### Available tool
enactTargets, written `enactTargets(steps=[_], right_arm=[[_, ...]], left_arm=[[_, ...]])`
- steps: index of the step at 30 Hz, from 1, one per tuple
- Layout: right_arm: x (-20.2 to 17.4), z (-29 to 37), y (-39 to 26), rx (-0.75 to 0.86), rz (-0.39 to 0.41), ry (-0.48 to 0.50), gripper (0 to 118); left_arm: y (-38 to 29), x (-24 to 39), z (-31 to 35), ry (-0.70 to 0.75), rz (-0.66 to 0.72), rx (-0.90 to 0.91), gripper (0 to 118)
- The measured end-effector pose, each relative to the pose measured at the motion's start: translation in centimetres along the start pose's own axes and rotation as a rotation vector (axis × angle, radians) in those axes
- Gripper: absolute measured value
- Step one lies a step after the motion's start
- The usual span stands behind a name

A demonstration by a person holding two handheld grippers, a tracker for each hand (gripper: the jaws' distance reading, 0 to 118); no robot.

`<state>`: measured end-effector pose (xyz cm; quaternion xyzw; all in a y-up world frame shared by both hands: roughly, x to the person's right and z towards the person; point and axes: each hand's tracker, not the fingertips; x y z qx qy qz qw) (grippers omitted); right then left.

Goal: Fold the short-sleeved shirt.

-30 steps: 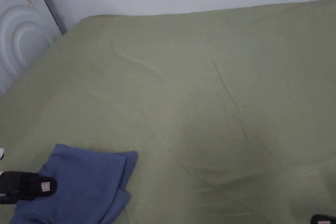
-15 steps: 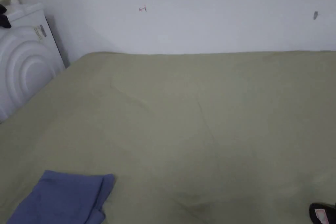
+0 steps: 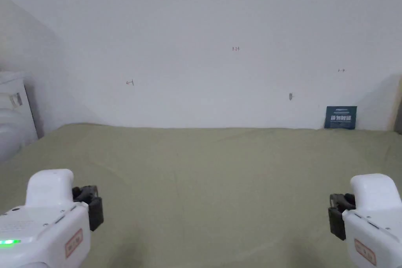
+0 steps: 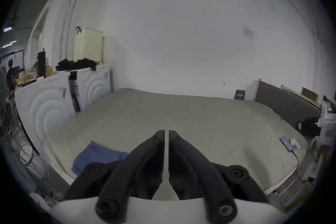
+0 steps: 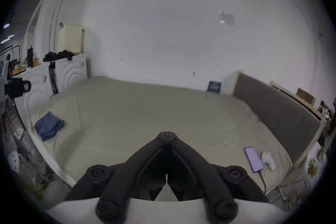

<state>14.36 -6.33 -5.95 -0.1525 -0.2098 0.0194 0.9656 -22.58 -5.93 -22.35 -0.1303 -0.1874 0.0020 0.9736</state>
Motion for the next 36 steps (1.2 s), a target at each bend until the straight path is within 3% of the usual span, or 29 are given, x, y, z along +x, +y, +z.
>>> enactTargets(steps=[5,13,15,16,17,18,19,20,22,36], right_arm=[[-0.2,3.1,-1.8,0.134,-0.018,-0.094,1],[-2.1,3.1,-4.5,0.054,-0.051,-0.084,2],[-2.4,3.4,-4.9,0.053,-0.058,-0.09,7],[-2.4,3.5,-5.1,0.055,-0.061,-0.089,26],[-2.4,3.5,-5.2,0.054,-0.064,-0.085,71],[-2.3,3.3,-5.4,0.051,-0.063,-0.086,100],[-2.2,3.3,-5.6,0.051,-0.064,-0.09,115],[-2.2,3.6,-5.8,0.065,-0.064,-0.093,118],[-2.1,4.0,-6.0,0.097,-0.072,-0.106,118],[-1.3,5.9,-2.3,0.182,-0.115,-0.149,118]], left_arm=[[-2.0,4.0,0.8,-0.001,-0.006,-0.011,5],[-3.8,8.0,2.7,-0.014,-0.046,0.053,5],[-4.2,8.5,3.0,-0.031,-0.053,0.064,7],[-4.3,8.5,3.1,-0.036,-0.053,0.061,15],[-4.4,8.5,3.2,-0.04,-0.051,0.06,34],[-4.4,8.4,3.1,-0.044,-0.05,0.058,55],[-4.4,8.5,3.2,-0.043,-0.05,0.052,78],[-4.5,8.5,3.2,-0.043,-0.048,0.052,101],[-4.7,8.4,3.4,-0.048,-0.036,0.063,114],[-1.3,9.0,5.0,-0.051,-0.055,0.168,114]])
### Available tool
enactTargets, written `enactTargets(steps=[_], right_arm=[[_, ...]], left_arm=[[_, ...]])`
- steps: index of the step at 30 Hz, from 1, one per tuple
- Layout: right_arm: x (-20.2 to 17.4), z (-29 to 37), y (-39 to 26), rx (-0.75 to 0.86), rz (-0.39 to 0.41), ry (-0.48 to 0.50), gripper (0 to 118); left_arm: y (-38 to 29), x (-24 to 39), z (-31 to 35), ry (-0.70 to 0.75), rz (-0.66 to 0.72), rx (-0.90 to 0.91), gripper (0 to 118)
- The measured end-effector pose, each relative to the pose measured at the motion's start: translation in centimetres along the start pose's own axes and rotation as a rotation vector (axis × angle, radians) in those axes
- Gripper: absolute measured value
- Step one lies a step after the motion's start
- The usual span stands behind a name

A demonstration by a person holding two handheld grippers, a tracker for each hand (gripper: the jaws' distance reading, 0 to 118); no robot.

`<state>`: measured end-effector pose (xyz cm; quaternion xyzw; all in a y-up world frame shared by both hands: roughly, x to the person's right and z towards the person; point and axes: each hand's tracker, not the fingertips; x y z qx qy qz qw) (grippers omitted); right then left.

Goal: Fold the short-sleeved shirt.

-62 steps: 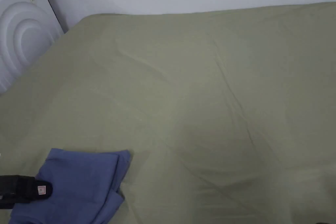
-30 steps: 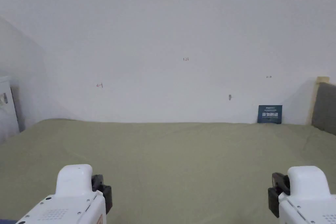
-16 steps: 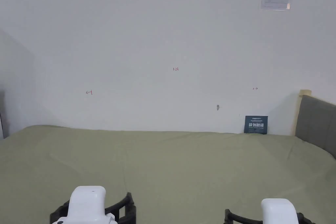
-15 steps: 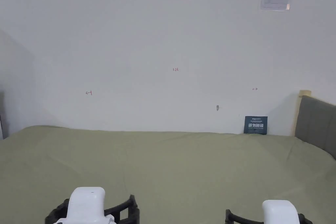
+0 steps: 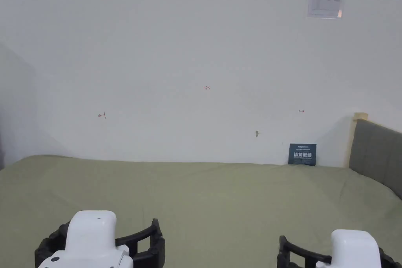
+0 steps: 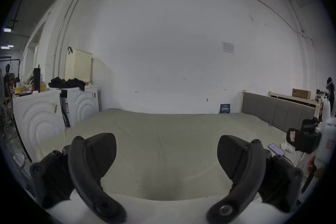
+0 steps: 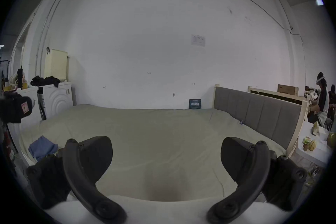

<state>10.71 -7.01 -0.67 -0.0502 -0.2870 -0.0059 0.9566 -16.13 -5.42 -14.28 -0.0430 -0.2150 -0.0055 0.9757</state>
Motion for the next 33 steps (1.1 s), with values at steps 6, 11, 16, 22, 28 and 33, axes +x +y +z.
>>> enactTargets(steps=[6,11,16,22,28,33], right_arm=[[0.2,-0.7,1.6,-0.016,-0.053,-0.031,118],[0.3,-0.7,2.7,0.039,-0.035,0.027,118],[0.1,-1.4,3.0,0.018,-0.041,0.101,118],[-0.8,-1.3,3.0,0.08,0.056,0.1,118],[-0.9,-2.4,2.8,0.076,0.05,0.079,118],[-0.3,-3.0,2.6,0.04,-0.027,0.075,118]], left_arm=[[0.9,0.5,-0.3,0.025,0.014,0.015,114],[1.8,0.3,-1.0,0.058,0.023,0.02,114],[2.2,0.4,-1.6,0.057,0.03,0.017,114],[2.2,0.2,-2.1,0.07,0.021,0.019,114],[1.8,-0.5,-2.7,0.082,0.044,0.006,114],[1.4,-0.7,-3.0,0.079,0.048,-0.011,114]])
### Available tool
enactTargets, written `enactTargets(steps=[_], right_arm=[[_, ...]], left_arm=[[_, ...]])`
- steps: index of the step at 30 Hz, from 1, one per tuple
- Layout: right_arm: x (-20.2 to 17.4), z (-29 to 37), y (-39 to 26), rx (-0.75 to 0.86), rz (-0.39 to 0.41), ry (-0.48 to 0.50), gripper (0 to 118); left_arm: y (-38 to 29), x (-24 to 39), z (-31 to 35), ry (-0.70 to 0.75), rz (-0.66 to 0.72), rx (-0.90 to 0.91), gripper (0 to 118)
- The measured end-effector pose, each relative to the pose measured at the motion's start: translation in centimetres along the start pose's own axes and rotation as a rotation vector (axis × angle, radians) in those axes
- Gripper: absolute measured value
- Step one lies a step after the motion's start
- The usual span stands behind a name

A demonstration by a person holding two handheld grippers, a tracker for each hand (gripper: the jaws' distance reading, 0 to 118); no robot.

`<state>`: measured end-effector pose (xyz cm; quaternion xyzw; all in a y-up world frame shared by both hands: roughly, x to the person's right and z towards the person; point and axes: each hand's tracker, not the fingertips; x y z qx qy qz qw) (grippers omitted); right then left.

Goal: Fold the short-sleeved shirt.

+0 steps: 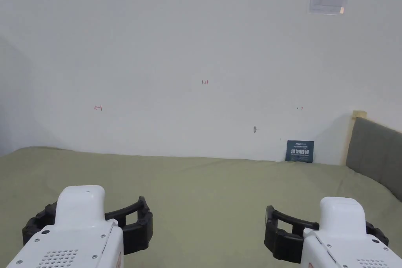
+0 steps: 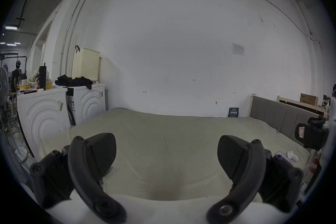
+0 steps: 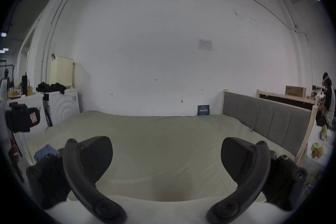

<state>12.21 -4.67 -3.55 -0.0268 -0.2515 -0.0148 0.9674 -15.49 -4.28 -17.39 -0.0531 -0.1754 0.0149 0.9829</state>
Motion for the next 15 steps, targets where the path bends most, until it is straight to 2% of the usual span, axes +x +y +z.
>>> enactTargets(steps=[3,8,12,15], right_arm=[[0.5,-0.4,0.1,-0.026,-0.02,0.003,118],[0.6,-1.3,0.0,-0.063,-0.007,-0.078,118],[1.2,-1.3,0.4,-0.084,-0.075,0.001,118],[1.2,-1.4,0.9,-0.082,-0.072,-0.007,118]], left_arm=[[-0.4,-0.1,-0.2,-0.024,-0.002,0.014,114],[-0.6,0.2,-0.5,-0.022,-0.006,-0.006,114],[-0.6,0.3,-0.7,-0.032,-0.004,-0.017,114],[-0.5,0.4,-0.7,-0.032,-0.012,-0.018,114]])
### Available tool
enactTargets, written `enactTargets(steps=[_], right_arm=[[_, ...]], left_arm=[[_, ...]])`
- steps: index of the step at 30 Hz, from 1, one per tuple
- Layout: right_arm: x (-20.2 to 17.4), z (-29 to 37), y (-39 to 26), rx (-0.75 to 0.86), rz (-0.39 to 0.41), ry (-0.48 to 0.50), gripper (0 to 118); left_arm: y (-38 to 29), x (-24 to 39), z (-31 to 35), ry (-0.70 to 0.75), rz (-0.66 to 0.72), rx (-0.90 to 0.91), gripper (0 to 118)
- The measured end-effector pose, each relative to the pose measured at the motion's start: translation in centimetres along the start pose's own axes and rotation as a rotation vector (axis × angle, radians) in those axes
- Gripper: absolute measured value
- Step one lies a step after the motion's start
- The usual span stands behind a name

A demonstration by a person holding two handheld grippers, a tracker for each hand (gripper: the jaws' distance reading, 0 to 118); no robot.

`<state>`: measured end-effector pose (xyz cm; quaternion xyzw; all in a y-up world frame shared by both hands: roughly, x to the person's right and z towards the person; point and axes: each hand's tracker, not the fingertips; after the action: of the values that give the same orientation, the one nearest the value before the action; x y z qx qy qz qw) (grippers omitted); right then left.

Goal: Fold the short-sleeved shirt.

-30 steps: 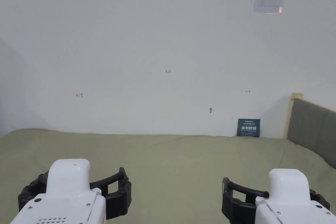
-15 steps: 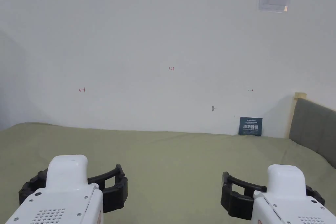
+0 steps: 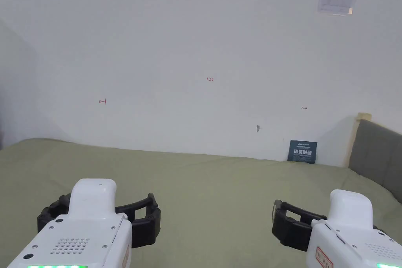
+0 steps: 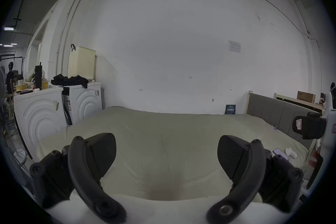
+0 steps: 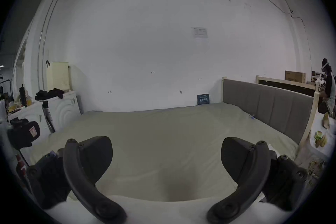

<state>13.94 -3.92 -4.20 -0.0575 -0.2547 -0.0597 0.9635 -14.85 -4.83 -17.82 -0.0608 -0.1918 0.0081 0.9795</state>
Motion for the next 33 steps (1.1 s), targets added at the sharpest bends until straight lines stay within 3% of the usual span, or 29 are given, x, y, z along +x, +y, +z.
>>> enactTargets(steps=[3,9,13,23,33], right_arm=[[0.1,-0.1,0.2,0.013,0.016,-0.008,118],[0.4,-1.1,0.5,-0.02,-0.045,0.001,118],[0.4,-0.8,0.3,-0.024,-0.041,0.016,118],[-0.1,-0.2,1.0,-0.028,0.034,-0.025,118],[-0.2,-0.3,1.2,-0.035,0.04,-0.037,118]], left_arm=[[0.3,-0.2,0.1,-0.008,0.009,0.001,114],[0.8,-0.1,0.4,-0.018,0.021,0.025,114],[0.9,0.1,0.4,-0.017,0.001,0.023,114],[1.2,0.2,0.3,-0.02,0.005,0.01,114],[1.4,0.1,0.2,-0.015,0.012,0.004,114]])
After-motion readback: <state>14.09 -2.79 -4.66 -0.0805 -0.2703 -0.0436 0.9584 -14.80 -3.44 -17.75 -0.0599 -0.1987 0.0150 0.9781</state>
